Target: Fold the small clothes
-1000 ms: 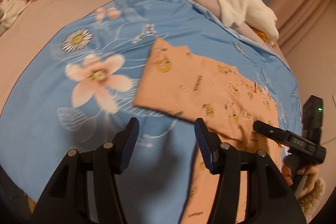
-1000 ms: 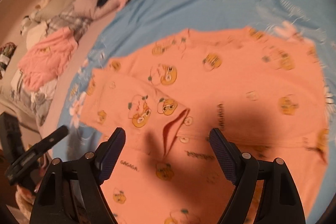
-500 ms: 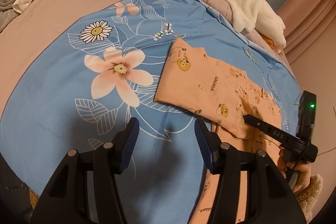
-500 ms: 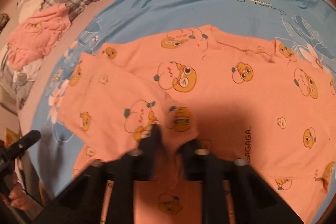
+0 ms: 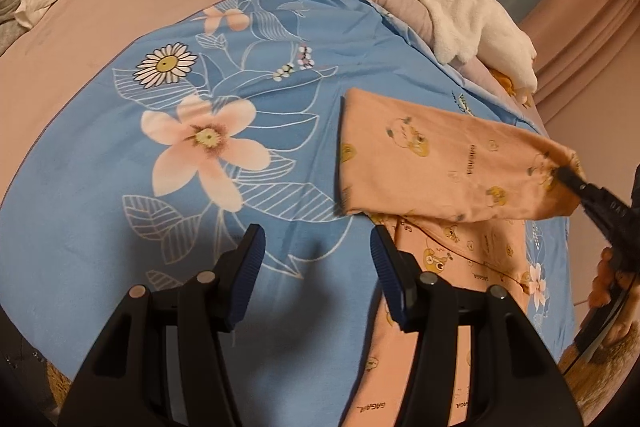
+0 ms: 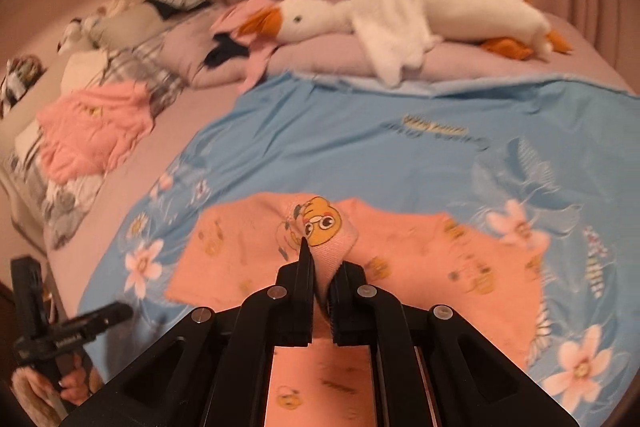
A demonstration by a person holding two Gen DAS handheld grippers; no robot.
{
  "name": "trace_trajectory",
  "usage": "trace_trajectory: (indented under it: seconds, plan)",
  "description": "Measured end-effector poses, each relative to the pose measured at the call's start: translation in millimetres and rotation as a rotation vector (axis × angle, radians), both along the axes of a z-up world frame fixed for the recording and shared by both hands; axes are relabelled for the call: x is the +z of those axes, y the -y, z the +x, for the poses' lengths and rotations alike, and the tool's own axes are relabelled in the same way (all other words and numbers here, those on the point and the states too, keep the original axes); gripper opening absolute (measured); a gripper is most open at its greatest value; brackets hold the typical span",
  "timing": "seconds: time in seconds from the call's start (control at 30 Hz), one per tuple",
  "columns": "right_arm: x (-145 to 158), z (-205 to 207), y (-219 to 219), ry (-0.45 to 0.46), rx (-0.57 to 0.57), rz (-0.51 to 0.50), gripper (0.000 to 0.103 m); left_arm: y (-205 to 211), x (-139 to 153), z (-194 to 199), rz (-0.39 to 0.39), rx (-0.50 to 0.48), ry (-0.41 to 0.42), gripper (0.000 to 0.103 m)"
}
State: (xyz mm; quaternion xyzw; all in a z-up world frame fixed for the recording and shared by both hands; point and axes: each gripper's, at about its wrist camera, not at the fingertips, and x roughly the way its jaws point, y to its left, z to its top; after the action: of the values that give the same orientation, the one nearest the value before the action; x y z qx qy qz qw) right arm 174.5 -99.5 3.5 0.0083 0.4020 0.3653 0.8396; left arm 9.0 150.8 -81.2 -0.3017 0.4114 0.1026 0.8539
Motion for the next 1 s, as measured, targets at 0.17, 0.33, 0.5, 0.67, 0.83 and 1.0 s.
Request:
trace_trajectory:
  seconds: [0.17, 0.33, 0.5, 0.67, 0.83, 1.0]
  plan:
    - [8.0, 6.7, 25.0, 0.011, -0.051, 0.020, 0.007, 5.2, -1.3, 12.4, -0.006, -0.019, -0.008, 0.054]
    - [11.2, 13.4, 47.3, 0.005, -0.102, 0.039, 0.007, 13.1, 0.9, 30.2, -0.026, -0.058, -0.008, 0.053]
    - [8.9, 22.8, 71.2, -0.017, -0.152, 0.058, 0.007, 19.9, 13.8, 51.6, -0.010, -0.080, 0.026, 0.051]
    - [0.5, 30.5, 86.3, -0.042, -0.182, 0.044, 0.007, 29.5, 18.8, 84.8, 0.008, -0.127, 0.025, 0.038]
    - [-20.7, 37.8, 100.0, -0.091, -0.211, 0.012, 0.007, 39.1, 12.3, 113.0, 0.027, -0.178, 0.001, 0.035]
    - [-46.7, 45.1, 106.8, -0.148, -0.227, -0.022, 0.007, 48.7, -5.0, 132.5, 0.050, -0.209, -0.061, 0.030]
